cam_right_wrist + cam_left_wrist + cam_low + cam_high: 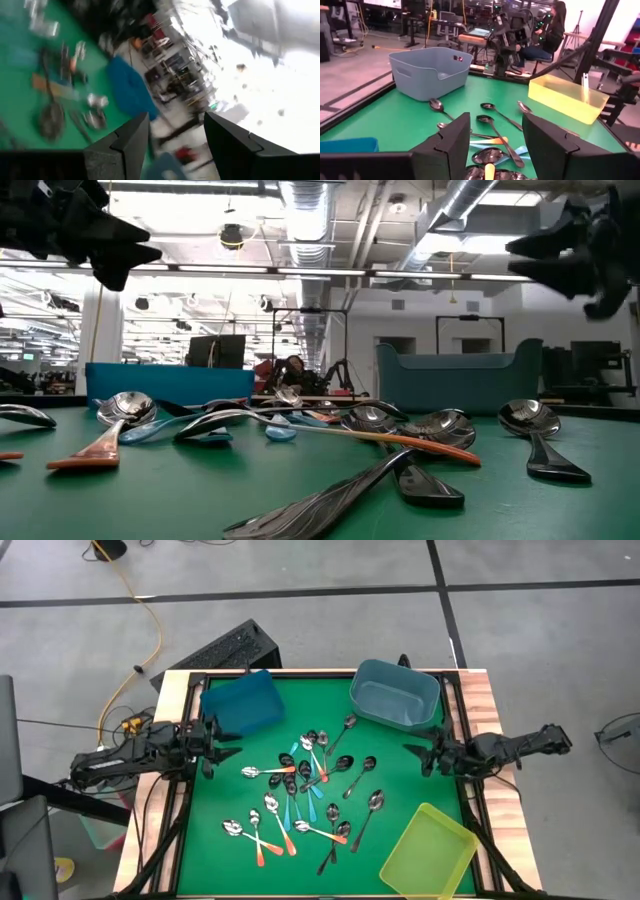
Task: Sort silverware by color (type)
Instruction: Put the orange spoon into the dark blue bin
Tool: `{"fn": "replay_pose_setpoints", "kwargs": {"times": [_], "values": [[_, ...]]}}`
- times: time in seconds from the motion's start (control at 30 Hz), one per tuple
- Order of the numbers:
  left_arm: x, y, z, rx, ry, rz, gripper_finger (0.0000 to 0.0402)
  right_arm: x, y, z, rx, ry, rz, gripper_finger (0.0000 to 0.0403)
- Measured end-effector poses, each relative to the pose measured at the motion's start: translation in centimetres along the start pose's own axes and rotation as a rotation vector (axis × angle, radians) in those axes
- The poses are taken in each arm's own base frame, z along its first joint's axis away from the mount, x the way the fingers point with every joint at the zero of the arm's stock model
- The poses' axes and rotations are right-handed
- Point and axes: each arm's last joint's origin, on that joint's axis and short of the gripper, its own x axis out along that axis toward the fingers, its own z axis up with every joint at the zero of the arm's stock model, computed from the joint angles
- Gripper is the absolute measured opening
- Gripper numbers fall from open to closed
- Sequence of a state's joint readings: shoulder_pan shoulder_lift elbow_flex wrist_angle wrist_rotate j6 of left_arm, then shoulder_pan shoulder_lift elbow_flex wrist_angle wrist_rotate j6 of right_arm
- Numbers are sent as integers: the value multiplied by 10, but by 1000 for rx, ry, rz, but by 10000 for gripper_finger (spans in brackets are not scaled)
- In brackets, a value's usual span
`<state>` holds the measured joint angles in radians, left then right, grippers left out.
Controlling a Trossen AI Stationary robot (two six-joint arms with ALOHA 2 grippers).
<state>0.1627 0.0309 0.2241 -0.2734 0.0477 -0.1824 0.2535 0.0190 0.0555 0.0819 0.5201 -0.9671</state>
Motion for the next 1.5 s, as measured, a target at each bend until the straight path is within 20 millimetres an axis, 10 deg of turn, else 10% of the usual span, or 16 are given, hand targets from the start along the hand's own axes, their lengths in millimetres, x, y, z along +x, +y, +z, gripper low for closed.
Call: {"fn": "replay_pose_setpoints", "kwargs": {"times": [0.37, 0.47, 1.0, 1.5], "values": [[-1, 4, 20, -582, -290, 142, 164, -2, -22, 4, 1798, -188, -259, 221], [-2, 8, 19, -708, -361, 254, 164, -1, -20, 0, 2026, -185, -321, 221], [-1, 11, 11, -909, -352, 317, 164, 1, -15, -6, 1916, -89, -332, 221], [0, -10, 96, -761, -673, -109, 164, -12, -86, 41, 1839, -489, -212, 221]]}}
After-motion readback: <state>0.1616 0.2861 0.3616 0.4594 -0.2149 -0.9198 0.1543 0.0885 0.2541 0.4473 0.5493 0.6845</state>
